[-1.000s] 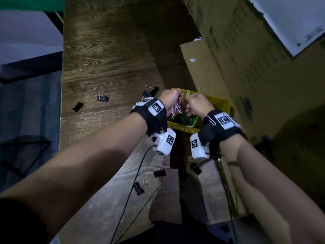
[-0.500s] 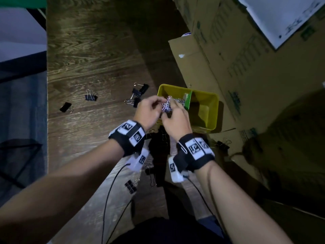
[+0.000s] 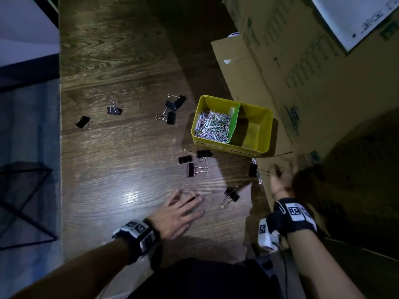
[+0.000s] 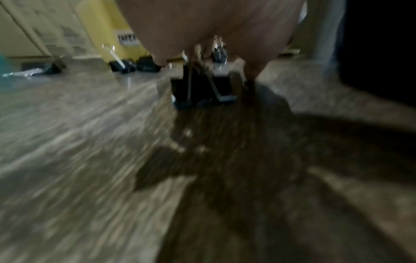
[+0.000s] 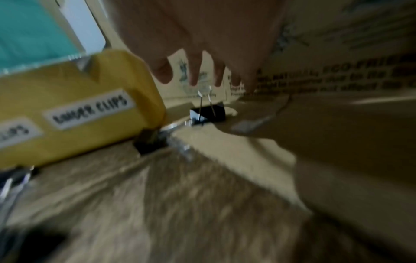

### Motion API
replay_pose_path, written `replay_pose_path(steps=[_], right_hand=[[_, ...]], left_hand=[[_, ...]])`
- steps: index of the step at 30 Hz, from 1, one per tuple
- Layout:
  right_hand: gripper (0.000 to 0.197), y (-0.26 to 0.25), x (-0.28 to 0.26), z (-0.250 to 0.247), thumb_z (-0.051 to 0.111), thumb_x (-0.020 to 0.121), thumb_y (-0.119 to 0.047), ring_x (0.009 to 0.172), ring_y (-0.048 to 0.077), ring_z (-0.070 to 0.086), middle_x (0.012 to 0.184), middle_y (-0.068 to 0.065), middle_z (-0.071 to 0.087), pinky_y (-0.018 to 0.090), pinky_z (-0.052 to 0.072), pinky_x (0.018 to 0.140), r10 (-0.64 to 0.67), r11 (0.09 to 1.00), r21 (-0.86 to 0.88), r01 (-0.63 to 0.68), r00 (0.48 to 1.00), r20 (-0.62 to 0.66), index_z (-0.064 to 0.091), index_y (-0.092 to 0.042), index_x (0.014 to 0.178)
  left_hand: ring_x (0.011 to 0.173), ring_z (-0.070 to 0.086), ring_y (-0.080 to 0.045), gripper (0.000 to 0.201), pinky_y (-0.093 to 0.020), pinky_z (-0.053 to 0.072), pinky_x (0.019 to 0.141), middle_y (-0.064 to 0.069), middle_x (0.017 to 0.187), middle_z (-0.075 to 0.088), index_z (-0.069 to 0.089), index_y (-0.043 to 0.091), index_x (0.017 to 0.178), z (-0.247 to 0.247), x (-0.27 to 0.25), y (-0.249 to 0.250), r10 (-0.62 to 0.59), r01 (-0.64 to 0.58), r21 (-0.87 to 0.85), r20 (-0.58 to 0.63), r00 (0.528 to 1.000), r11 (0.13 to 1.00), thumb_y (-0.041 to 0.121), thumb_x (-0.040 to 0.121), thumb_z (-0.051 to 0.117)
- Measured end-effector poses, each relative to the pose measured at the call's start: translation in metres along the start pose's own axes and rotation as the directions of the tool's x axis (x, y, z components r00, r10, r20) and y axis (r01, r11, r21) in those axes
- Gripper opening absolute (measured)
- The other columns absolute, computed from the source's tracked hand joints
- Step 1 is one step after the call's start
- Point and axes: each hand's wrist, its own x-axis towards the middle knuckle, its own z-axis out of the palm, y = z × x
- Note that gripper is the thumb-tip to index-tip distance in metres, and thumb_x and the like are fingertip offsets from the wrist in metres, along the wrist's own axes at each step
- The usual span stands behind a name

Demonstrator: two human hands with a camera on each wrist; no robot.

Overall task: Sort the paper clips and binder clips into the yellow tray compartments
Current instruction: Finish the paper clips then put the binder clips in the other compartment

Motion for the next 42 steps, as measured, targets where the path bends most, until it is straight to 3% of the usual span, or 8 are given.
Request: replay_pose_path(steps=[8, 13, 19, 27, 30, 35, 39, 42], right_hand=[[0.068, -0.013, -0.062, 0.065, 0.014, 0.094, -0.058, 0.144, 0.033, -0.010, 0.159, 0.009, 0.004, 0.051, -0.009, 0.116, -0.160, 0.882, -0.362, 0.301, 0.915, 0.372, 0.024, -0.018, 0.148], [0.070, -0.052, -0.102, 0.090, 0.025, 0.096, -0.053, 0.143, 0.029, -0.022, 0.157, 0.012, -0.018, 0.047, -0.012, 0.115, -0.239, 0.880, -0.237, 0.411, 0.817, 0.525, 0.001, -0.018, 0.150], [0.078, -0.085, -0.109, 0.101, 0.041, 0.094, -0.049, 0.138, 0.028, -0.033, 0.152, 0.009, -0.031, 0.047, -0.015, 0.111, -0.260, 0.860, -0.108, 0.499, 0.611, 0.748, -0.008, -0.023, 0.150], [0.047, -0.113, -0.092, 0.072, 0.059, 0.088, -0.022, 0.132, 0.023, 0.037, 0.140, 0.006, 0.038, 0.037, 0.029, 0.113, -0.510, 0.832, 0.113, 0.543, 0.669, 0.540, 0.048, -0.021, 0.133], [0.036, -0.135, -0.085, 0.066, 0.059, 0.087, -0.015, 0.114, 0.013, 0.050, 0.120, -0.004, 0.050, 0.044, 0.040, 0.103, -0.587, 0.805, 0.226, 0.549, 0.680, 0.438, 0.055, -0.024, 0.122], [0.032, -0.174, -0.075, 0.081, 0.058, 0.088, -0.016, 0.109, 0.010, 0.053, 0.117, -0.008, 0.050, 0.043, 0.048, 0.096, -0.612, 0.782, 0.257, 0.568, 0.616, 0.496, 0.056, -0.030, 0.116], [0.042, -0.227, -0.061, 0.117, 0.059, 0.088, -0.015, 0.117, 0.011, 0.043, 0.130, 0.003, 0.040, 0.023, 0.034, 0.104, -0.604, 0.747, 0.143, 0.650, 0.572, 0.555, 0.048, -0.022, 0.128], [0.058, -0.262, -0.042, 0.158, 0.060, 0.083, -0.020, 0.135, 0.029, 0.026, 0.144, 0.017, 0.025, 0.039, 0.026, 0.112, -0.576, 0.746, -0.001, 0.666, 0.646, 0.502, 0.039, -0.019, 0.137]], left_hand=[[0.139, 0.029, -0.027, 0.049, -0.061, 0.032, 0.103, -0.004, 0.151, 0.031, 0.038, 0.031, 0.136, -0.018, 0.033, -0.035, -0.192, 0.194, -0.071, 0.027, 0.981, 0.978, 0.046, 0.089, 0.035], [0.144, -0.002, -0.021, 0.057, -0.055, 0.000, 0.113, 0.002, 0.157, 0.004, 0.025, 0.033, 0.143, -0.038, 0.048, -0.055, -0.303, 0.273, -0.213, -0.120, 0.946, 0.938, 0.055, 0.091, 0.029], [0.144, -0.002, -0.027, 0.057, -0.057, 0.005, 0.114, 0.005, 0.158, -0.001, 0.014, 0.035, 0.146, -0.043, 0.062, -0.083, -0.433, 0.446, -0.219, 0.108, 0.895, 0.868, 0.054, 0.094, 0.027], [0.142, 0.019, -0.023, 0.053, -0.049, 0.021, 0.113, -0.001, 0.155, 0.019, 0.035, 0.025, 0.141, -0.030, 0.008, -0.081, -0.244, 0.168, -0.440, -0.123, 0.962, 0.882, 0.047, 0.093, 0.033], [0.138, 0.026, -0.022, 0.053, -0.048, 0.029, 0.109, -0.002, 0.154, 0.019, 0.035, 0.023, 0.141, -0.040, -0.016, -0.110, -0.521, 0.318, -0.589, -0.212, 0.827, 0.743, 0.044, 0.093, 0.038], [0.137, 0.027, -0.031, 0.054, -0.051, 0.027, 0.111, -0.014, 0.151, 0.026, 0.038, 0.015, 0.139, -0.038, -0.058, -0.188, -0.872, 0.617, -0.621, -0.281, 0.402, 0.484, 0.027, 0.089, 0.057], [0.141, 0.012, -0.038, 0.071, -0.065, 0.014, 0.109, -0.009, 0.156, 0.014, 0.028, 0.030, 0.143, -0.038, -0.058, -0.250, -0.938, 0.802, -0.487, -0.152, 0.312, 0.345, 0.056, 0.083, 0.054], [0.143, 0.000, -0.037, 0.081, -0.068, 0.006, 0.107, 0.000, 0.158, 0.002, 0.018, 0.043, 0.143, -0.044, -0.041, -0.281, -0.968, 0.845, -0.483, -0.023, 0.248, 0.228, 0.072, 0.075, 0.050]])
